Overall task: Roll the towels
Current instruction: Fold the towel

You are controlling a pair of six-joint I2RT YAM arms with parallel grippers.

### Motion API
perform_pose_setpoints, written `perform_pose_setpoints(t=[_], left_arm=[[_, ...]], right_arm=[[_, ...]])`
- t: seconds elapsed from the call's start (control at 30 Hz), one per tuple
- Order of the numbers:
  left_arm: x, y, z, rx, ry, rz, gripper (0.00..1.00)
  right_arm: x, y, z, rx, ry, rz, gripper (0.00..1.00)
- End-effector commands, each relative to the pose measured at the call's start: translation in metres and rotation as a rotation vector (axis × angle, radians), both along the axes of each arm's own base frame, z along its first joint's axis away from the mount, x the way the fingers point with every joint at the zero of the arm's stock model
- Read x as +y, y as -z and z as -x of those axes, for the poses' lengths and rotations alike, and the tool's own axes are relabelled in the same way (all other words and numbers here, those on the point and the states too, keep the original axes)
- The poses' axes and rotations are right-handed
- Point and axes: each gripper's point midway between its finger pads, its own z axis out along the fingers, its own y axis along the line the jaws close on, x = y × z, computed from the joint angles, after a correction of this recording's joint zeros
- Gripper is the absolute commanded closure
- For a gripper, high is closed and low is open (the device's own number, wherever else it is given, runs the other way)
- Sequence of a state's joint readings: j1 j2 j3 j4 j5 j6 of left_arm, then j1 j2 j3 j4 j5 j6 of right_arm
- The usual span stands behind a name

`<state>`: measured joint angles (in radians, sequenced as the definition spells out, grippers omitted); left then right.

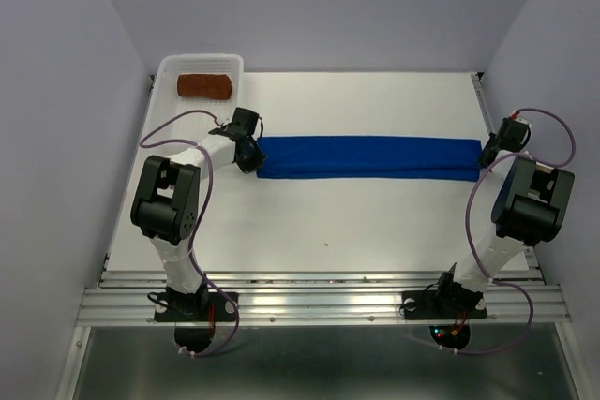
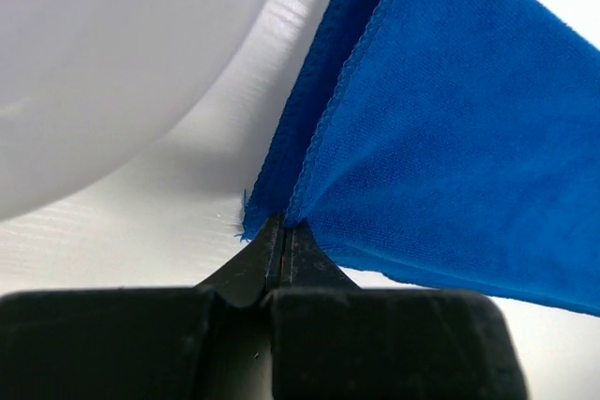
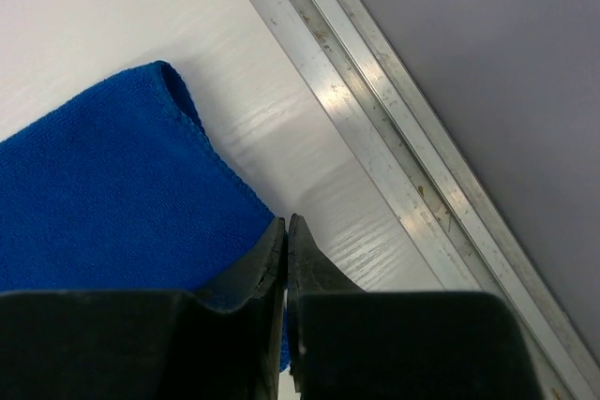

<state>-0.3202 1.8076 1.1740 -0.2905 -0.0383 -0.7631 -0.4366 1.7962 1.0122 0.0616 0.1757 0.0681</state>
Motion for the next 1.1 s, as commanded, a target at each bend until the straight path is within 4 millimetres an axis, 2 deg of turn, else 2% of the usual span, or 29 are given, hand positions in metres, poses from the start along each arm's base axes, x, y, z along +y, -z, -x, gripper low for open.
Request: perform_pose_setpoints(t=[0.0,0.13,0.2,0.27,0.3,0.43,0.47,0.5,0.53,0.6,0.63,0.67,0.7,0.73,0.77,0.83,0.9,0.97,1.03,1.07], left_arm=[[0.008,0.0,0.004,0.035,-0.007,-0.033,1.0],[0.013,-0.004,0.01,0.054,-0.016,-0.057,0.98],[0.014,-0.006,0.014,0.066,-0.009,-0.062,0.88],[0.015,-0.009,0.019,0.076,-0.009,-0.064,0.78],[0.015,-0.01,0.02,0.078,-0.006,-0.066,0.66],[0.013,-0.028,0.022,0.059,0.004,-0.064,0.55],[0.011,-0.038,0.021,0.041,0.011,-0.061,0.52],[0.01,-0.043,0.021,0.031,0.013,-0.062,0.48],[0.009,-0.048,0.021,0.025,0.02,-0.062,0.45],[0.0,-0.064,0.015,-0.014,0.033,-0.051,0.37],[-0.005,-0.069,0.014,-0.025,0.047,-0.038,0.32],[-0.011,-0.079,0.007,-0.057,0.065,-0.024,0.07],[-0.015,-0.085,0.003,-0.072,0.077,-0.013,0.05],[-0.019,-0.088,0.0,-0.081,0.089,-0.006,0.05],[-0.025,-0.095,-0.006,-0.099,0.101,0.0,0.04],[-0.033,-0.103,-0.015,-0.125,0.117,0.011,0.04],[-0.039,-0.096,-0.02,-0.12,0.14,0.015,0.03],[-0.047,-0.089,-0.028,-0.121,0.157,0.025,0.03],[-0.056,-0.077,-0.031,-0.09,0.184,0.054,0.03],[-0.057,-0.073,-0.032,-0.085,0.189,0.058,0.03]], right_arm=[[-0.009,0.004,0.003,-0.007,0.05,0.004,0.93],[-0.011,0.0,0.006,0.004,0.069,0.007,0.86],[-0.01,-0.001,0.011,0.011,0.094,-0.002,0.84],[-0.01,-0.004,0.014,0.016,0.105,-0.004,0.6],[-0.01,-0.008,0.016,0.013,0.112,-0.004,0.46],[-0.005,-0.017,0.024,0.034,0.123,-0.027,0.39],[0.001,-0.019,0.024,0.033,0.102,-0.049,0.35],[0.004,-0.031,0.022,0.007,0.087,-0.055,0.32],[0.009,-0.036,0.021,-0.004,0.062,-0.066,0.21],[0.023,-0.046,0.014,-0.045,-0.012,-0.109,0.12],[0.029,-0.059,0.012,-0.078,-0.051,-0.114,0.02],[0.044,-0.064,0.007,-0.104,-0.124,-0.159,0.0],[0.05,-0.07,0.005,-0.121,-0.151,-0.175,0.0],[0.056,-0.078,0.003,-0.143,-0.177,-0.191,0.0],[0.07,-0.083,-0.002,-0.162,-0.237,-0.223,0.0],[0.08,-0.087,-0.006,-0.185,-0.261,-0.254,0.0],[0.093,-0.086,-0.011,-0.199,-0.293,-0.304,0.0],[0.107,-0.076,-0.013,-0.187,-0.331,-0.363,0.0],[0.111,-0.062,-0.015,-0.167,-0.326,-0.407,0.0],[0.111,-0.064,-0.016,-0.171,-0.323,-0.41,0.0]])
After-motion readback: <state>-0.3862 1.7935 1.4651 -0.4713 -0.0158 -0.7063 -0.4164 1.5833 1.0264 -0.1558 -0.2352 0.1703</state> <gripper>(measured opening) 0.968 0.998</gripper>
